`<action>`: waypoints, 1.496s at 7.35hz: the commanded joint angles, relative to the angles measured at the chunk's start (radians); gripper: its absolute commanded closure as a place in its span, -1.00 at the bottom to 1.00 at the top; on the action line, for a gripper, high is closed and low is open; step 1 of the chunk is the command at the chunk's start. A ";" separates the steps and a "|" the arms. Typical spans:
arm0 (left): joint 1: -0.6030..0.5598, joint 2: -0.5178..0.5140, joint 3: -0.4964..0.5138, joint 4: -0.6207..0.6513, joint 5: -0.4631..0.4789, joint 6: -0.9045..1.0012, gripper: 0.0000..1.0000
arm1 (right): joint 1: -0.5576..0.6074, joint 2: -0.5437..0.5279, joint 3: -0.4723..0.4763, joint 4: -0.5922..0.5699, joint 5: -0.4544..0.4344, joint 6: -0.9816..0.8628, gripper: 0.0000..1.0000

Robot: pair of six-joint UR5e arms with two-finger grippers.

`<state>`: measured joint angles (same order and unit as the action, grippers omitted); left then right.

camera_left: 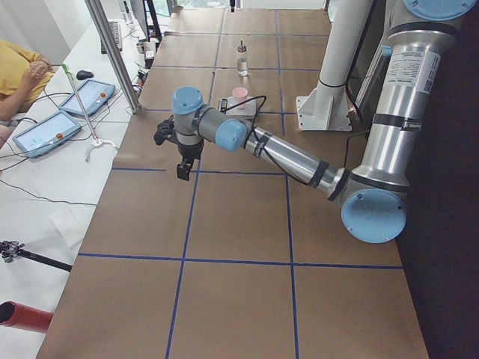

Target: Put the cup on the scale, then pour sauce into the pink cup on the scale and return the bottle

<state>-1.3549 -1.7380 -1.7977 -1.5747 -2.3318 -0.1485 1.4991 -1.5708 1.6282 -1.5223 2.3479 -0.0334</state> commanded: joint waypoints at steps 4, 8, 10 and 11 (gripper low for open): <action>-0.202 0.197 0.132 -0.042 0.003 0.339 -1.00 | 0.047 -0.015 0.119 -0.222 0.001 -0.039 -1.00; -0.165 0.149 0.158 -0.053 0.008 0.343 -1.00 | 0.040 -0.040 0.104 -0.200 -0.002 0.027 -1.00; -0.167 0.149 0.153 -0.047 0.026 0.339 -1.00 | 0.040 -0.034 0.113 -0.200 0.002 0.027 -1.00; -0.168 0.161 0.188 -0.054 0.019 0.337 -1.00 | 0.038 -0.029 0.108 -0.199 0.001 0.027 -1.00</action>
<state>-1.5222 -1.5852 -1.6340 -1.6251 -2.3145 0.1911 1.5381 -1.6055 1.7385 -1.7223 2.3486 -0.0068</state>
